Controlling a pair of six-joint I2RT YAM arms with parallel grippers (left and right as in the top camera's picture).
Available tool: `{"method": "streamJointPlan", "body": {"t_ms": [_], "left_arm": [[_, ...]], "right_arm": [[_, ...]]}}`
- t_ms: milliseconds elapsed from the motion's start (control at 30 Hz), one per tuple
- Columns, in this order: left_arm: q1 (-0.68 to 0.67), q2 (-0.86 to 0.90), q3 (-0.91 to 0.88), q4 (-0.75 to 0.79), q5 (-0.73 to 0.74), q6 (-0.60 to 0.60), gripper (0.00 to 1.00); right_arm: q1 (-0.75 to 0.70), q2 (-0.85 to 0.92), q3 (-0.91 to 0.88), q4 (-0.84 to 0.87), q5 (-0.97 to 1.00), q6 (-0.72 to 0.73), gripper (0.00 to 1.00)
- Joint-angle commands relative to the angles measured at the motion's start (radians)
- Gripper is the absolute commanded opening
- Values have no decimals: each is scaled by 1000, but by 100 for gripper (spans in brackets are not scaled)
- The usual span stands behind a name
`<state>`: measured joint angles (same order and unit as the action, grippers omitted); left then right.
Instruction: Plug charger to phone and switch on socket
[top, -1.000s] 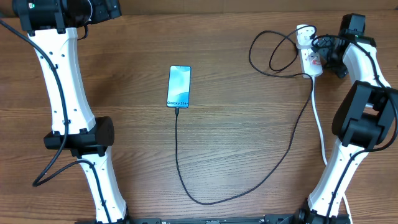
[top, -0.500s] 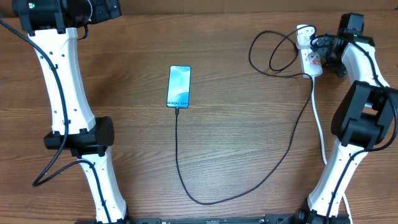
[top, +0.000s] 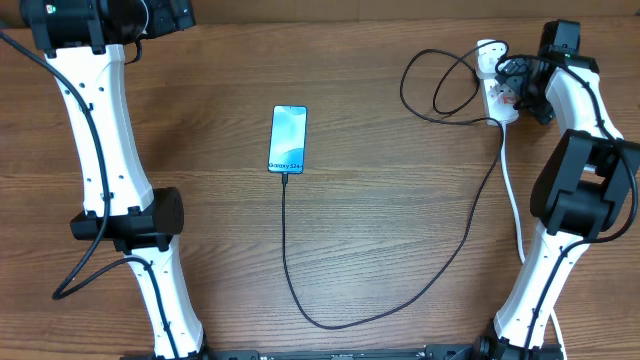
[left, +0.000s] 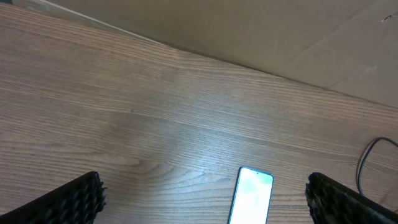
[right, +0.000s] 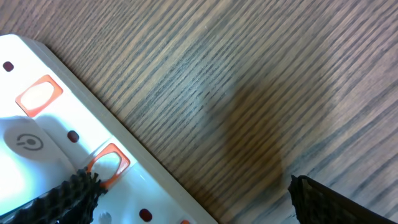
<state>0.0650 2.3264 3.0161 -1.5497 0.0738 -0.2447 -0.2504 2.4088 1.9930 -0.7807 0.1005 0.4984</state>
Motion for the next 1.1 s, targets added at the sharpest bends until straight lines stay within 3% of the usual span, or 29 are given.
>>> {"method": "streamJointPlan", "body": {"t_ms": [0,367,867,1067], "left_arm": [[-7,-4,-4,-2,-7,-10,100],[-7,-4,-4,-2,-7,-10,100],[-7,-4,-4,-2,-7,-10,100],[-7,-4,-4,-2,-6,-10,99]], "right_arm": [[44,42,7,-8,-50,-24,100],[19,0,43,-84,-49,-24,100],[-40,-335,107,-292,-34,-115,100],[-40,-317,84,-286,-40,-103,100]]}}
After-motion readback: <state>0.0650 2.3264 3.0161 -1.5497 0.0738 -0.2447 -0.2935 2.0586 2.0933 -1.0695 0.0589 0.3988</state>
